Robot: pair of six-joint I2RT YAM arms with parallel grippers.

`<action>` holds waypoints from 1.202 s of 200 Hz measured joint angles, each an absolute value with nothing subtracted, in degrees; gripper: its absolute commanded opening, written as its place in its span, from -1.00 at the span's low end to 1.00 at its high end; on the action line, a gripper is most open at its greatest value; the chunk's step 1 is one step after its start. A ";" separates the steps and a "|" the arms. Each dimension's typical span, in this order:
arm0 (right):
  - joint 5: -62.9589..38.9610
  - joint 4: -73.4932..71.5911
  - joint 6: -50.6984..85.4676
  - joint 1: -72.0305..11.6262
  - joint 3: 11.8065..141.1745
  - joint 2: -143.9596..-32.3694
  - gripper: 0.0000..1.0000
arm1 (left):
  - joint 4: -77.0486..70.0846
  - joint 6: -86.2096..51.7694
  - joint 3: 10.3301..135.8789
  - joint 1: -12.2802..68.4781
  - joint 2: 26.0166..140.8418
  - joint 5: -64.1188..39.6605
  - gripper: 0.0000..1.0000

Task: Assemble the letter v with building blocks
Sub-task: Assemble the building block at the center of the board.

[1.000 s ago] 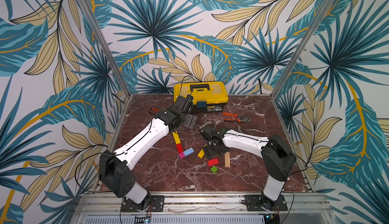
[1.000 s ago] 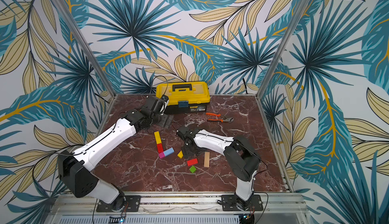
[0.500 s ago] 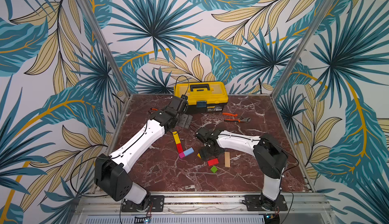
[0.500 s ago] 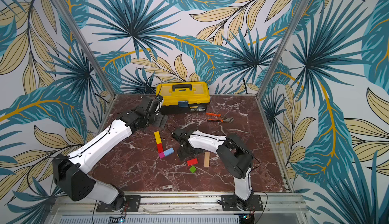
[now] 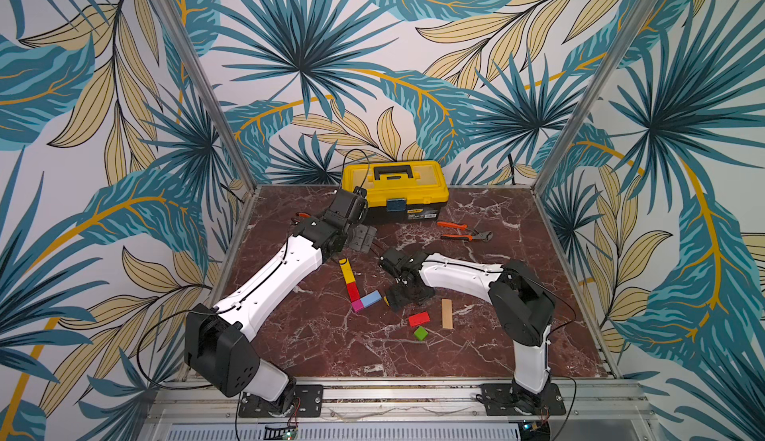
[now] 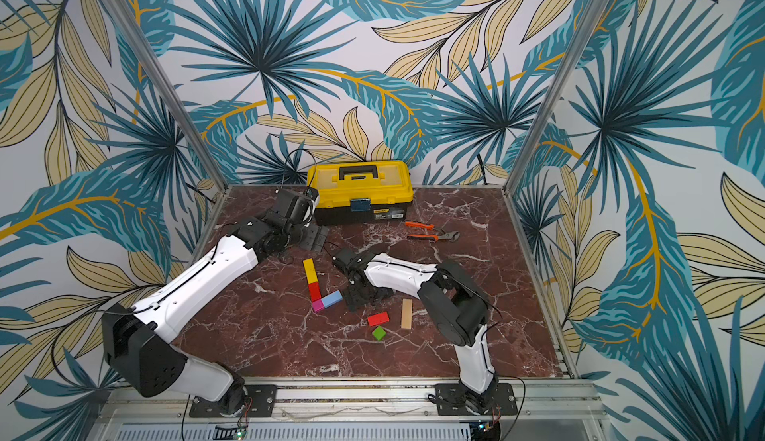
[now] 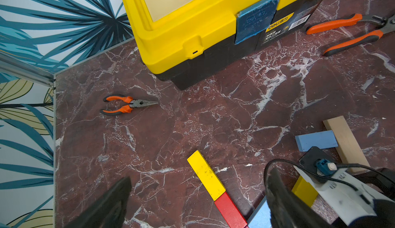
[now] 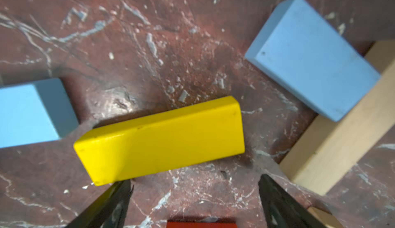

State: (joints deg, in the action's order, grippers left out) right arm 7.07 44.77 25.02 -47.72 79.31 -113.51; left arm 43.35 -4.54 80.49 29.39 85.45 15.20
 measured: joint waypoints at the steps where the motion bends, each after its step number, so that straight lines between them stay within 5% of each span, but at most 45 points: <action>1: 7.07 44.77 25.04 -47.72 79.31 -113.54 0.88 | 43.35 -4.54 80.49 29.39 85.45 15.20 0.99; 240: 6.98 44.23 25.06 -47.66 83.22 -116.71 0.87 | 43.35 -4.51 80.49 28.82 85.45 14.87 0.99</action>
State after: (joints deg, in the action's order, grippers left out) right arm 6.98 44.23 25.06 -47.66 83.22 -116.71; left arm 43.35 -4.51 80.49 28.82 85.45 14.87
